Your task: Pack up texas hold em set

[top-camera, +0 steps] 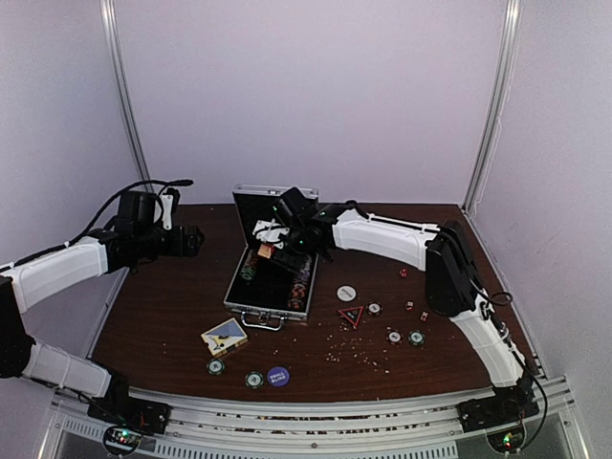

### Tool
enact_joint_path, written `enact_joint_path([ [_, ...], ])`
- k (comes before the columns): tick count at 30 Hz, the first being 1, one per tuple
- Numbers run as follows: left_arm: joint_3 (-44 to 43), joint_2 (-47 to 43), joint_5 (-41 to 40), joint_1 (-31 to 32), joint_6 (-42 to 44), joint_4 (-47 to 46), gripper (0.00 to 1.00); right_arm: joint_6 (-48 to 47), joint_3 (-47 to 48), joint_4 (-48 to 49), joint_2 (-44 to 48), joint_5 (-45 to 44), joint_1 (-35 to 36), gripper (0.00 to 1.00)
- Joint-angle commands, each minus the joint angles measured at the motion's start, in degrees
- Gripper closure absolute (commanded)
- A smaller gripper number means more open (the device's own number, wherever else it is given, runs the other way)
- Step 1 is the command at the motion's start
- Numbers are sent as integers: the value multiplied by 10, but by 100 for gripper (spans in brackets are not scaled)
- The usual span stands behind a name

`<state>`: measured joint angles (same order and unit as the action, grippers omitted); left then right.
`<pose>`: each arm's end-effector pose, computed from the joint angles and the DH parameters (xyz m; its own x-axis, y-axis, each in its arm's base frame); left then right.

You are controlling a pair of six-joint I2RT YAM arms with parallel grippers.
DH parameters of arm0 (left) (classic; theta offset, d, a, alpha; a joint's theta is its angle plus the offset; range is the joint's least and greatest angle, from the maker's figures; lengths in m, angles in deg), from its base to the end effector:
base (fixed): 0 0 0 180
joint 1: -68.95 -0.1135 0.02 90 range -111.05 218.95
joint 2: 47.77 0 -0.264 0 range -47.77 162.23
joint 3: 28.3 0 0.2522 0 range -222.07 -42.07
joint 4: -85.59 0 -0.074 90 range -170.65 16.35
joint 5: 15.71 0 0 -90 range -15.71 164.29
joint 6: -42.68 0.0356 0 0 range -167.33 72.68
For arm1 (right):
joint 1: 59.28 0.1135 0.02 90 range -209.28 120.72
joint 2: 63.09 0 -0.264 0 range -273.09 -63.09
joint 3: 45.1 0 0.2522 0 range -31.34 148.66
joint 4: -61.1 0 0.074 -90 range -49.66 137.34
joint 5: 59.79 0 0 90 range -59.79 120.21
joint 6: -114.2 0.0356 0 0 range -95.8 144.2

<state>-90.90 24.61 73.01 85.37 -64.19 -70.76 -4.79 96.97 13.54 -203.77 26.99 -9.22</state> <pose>0.2689 -0.0784 0.2619 -0.5825 -0.1308 -0.8022 0.1000 0.9679 -0.2304 0.3561 0.4221 0.2079 -0.0462 -0.8089 -0.5861 -0.8722 0.3187 -0.3711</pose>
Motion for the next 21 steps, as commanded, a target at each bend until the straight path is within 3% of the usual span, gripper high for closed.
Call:
enact_joint_path([
  [1, 1, 2, 8, -3, -4, -29, 4, -13, 19, 28, -17, 28, 2, 41],
  [21, 3, 2, 20, -3, -8, -32, 4, -80, 0, 40, -40, 9, 3, 35],
])
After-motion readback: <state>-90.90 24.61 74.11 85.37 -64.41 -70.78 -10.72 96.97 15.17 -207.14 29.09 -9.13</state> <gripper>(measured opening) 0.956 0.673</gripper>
